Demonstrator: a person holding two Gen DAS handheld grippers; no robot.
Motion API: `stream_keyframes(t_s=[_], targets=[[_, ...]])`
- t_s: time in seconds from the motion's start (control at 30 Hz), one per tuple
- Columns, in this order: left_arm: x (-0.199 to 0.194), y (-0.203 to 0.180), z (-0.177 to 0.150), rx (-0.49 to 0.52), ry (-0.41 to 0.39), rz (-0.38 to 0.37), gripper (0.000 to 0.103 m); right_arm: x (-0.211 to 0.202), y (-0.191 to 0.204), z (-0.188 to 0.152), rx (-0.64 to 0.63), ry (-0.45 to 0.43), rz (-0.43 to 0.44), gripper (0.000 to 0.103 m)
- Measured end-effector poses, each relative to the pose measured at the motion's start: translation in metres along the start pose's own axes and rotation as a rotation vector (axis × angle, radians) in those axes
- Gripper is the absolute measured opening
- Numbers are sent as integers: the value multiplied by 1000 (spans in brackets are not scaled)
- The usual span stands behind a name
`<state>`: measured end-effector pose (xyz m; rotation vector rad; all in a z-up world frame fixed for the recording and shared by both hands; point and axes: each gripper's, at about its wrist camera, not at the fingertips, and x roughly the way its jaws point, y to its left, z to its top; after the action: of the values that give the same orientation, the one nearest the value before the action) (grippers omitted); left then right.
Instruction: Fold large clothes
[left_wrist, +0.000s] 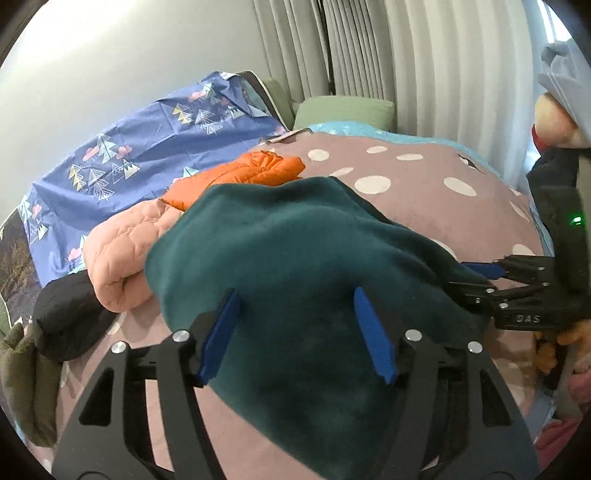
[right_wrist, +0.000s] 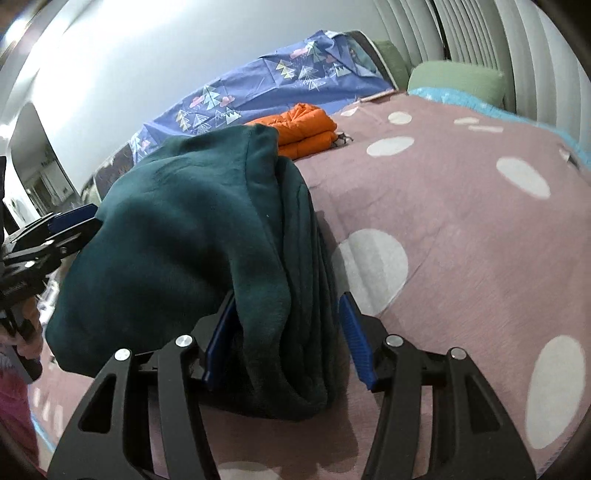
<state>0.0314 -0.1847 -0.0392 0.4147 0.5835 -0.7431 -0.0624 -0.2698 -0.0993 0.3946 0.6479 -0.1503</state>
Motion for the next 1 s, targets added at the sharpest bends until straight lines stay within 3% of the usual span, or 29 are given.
stream_keyframes(t_s=[0.07, 0.13, 0.2, 0.27, 0.3, 0.33, 0.4, 0.5, 0.87, 0.93, 0.97, 1.0], targets=[[2, 2, 4, -4, 20, -11, 65, -15, 4, 8, -6, -33, 17, 35], [3, 5, 5, 12, 33, -21, 65, -49, 14, 16, -50, -132, 84, 29], [4, 4, 4, 10, 33, -25, 65, -56, 22, 19, -94, -156, 128, 24], [4, 4, 3, 6, 29, -23, 65, -39, 22, 17, -104, -95, 119, 21], [5, 2, 3, 6, 25, -18, 65, -13, 17, 11, -89, -12, 61, 19], [5, 1, 2, 10, 23, -16, 65, 6, 10, 4, -69, 34, 51, 0], [6, -6, 0, 32, 20, -5, 65, 15, 3, -8, -33, 9, 61, 0], [5, -13, 1, 50, 19, 34, 65, 13, 14, -8, -81, 20, 1, 0], [5, -9, 3, 34, 21, 24, 65, 16, 18, -2, -129, 67, -27, 0], [0, -3, 12, 6, 10, -2, 46, 16, 19, -1, -124, 72, -30, 0], [-2, 1, 21, -8, -5, -4, 17, 16, 19, -1, -128, 73, -32, 0], [-2, 5, 29, -20, -17, -1, 9, 17, 20, -1, -134, 72, -36, 0]])
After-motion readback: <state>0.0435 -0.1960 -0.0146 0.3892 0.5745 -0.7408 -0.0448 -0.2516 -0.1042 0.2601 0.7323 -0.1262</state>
